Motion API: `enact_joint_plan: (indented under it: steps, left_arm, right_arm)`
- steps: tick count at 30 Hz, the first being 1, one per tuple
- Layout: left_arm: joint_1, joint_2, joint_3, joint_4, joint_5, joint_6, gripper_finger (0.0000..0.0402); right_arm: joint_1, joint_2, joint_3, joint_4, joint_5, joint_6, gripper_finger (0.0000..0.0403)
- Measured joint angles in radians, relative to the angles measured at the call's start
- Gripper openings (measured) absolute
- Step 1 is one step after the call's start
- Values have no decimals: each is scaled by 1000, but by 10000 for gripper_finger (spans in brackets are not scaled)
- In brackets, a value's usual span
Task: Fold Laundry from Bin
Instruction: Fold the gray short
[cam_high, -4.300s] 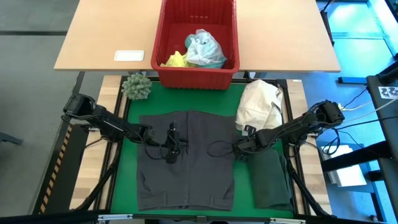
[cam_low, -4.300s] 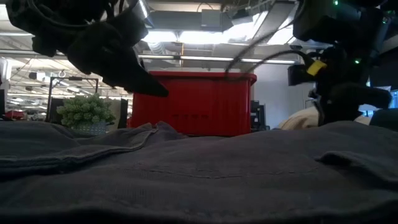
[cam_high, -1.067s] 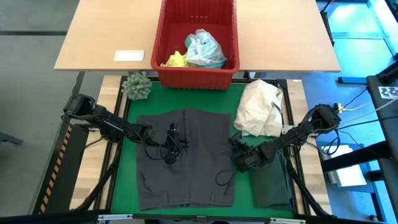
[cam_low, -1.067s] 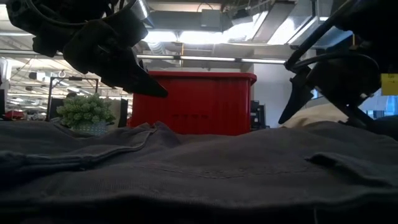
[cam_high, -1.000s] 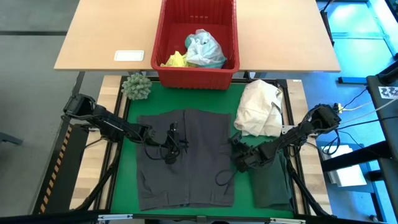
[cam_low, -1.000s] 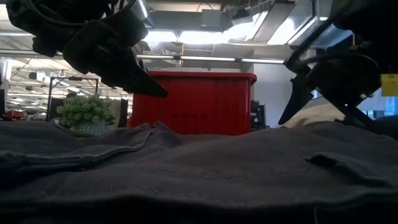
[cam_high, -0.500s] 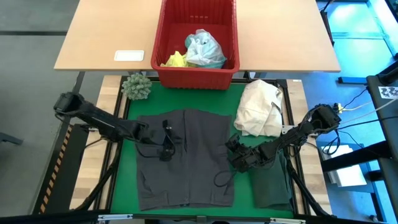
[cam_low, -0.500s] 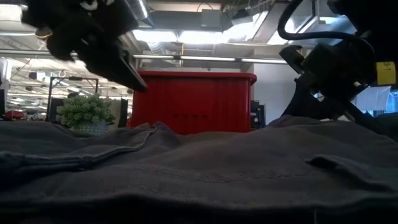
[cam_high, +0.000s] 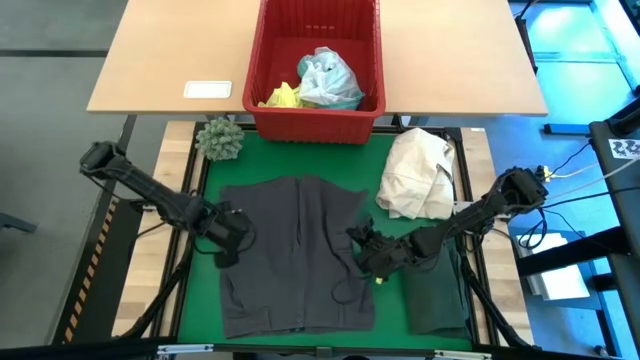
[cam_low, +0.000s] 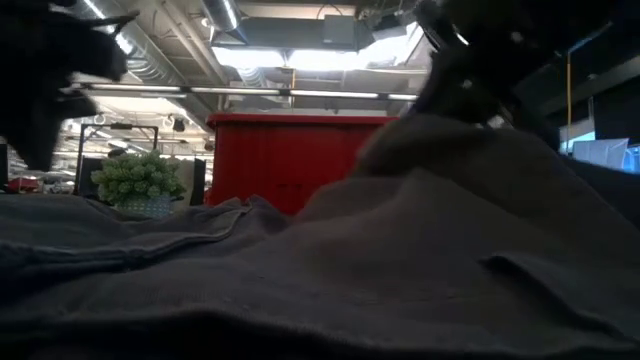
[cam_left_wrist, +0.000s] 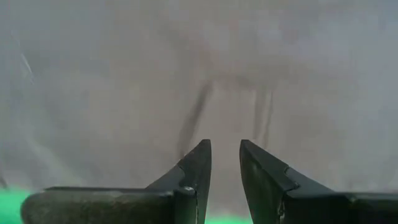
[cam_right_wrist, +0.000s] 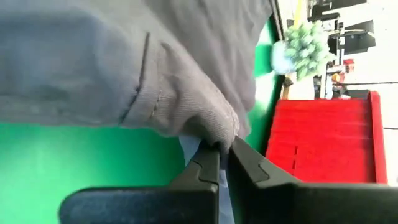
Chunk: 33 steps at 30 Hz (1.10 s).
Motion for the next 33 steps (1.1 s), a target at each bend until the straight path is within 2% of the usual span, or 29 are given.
enact_joint_plan:
  steps: [3, 7, 15, 19, 25, 33]
  left_arm:
    - [-55, 0, 0, -73, 54, -101, 80]
    - [-106, 16, -2, -128, 70, -194, 80]
    - [-115, 107, -66, -106, 169, -209, 80]
    - [-91, 150, -92, -57, 173, -191, 80]
    - [-23, 211, -100, 95, 162, -83, 80]
    - [78, 291, -92, 133, 207, 10, 80]
  right_arm:
    - [-36, 0, 38, 33, -36, -44, 7]
    - [-93, 0, 74, 114, -121, -132, 4]
    - [-219, 0, 102, 321, -367, -222, 3]
    - [-272, 19, 104, 414, -472, -234, 3]
    - [-309, 99, 103, 484, -551, -249, 3]
    - [-310, 134, 103, 517, -538, -259, 3]
